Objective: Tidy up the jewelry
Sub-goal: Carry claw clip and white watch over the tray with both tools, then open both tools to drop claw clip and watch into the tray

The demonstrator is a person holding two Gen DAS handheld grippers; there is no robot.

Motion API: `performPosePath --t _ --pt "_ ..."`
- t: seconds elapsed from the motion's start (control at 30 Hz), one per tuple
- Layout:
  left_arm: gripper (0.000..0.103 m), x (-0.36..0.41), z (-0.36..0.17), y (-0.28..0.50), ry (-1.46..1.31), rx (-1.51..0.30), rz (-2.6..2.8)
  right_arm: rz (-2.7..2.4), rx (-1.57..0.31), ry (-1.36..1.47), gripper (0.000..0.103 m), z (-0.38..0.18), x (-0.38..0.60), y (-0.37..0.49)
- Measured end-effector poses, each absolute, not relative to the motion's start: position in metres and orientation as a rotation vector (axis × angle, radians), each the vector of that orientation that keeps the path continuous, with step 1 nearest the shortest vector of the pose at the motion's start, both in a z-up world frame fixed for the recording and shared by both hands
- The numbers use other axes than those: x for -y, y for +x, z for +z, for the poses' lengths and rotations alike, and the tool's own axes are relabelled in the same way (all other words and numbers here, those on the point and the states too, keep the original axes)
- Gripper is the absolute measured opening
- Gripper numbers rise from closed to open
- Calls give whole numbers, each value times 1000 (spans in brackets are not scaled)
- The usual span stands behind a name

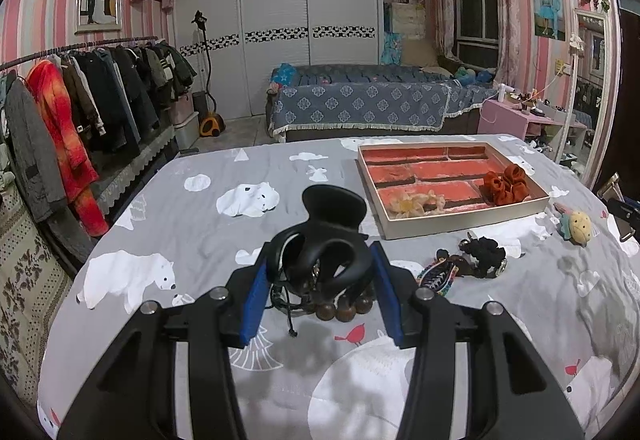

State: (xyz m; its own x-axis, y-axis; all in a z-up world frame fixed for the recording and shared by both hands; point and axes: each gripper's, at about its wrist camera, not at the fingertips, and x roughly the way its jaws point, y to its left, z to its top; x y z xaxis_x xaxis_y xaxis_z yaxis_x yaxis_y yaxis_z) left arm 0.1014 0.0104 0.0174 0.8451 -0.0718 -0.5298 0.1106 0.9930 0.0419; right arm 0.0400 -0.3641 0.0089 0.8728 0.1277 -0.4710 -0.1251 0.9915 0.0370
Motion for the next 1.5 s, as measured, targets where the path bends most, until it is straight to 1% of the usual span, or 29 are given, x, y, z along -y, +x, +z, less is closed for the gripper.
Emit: performPosePath --t 0.43,0.77,1.03,1.2,1.4,1.5 --pt "47 25 31 142 88 -518 -162 147 -442 -20 28 31 356 71" --pt "48 67 37 204 72 -519 -210 157 -443 -3 28 44 353 136" --pt "48 105 4 271 99 -614 -200 140 -527 -11 29 28 348 212" --pt "48 124 -31 311 113 -713 -195 90 -663 -50 29 -12 346 275" --pt "48 134 -58 335 124 -818 -207 41 -785 -56 29 -43 351 308" --pt "48 137 -70 338 121 -847 -205 33 -806 -64 31 -48 352 311"
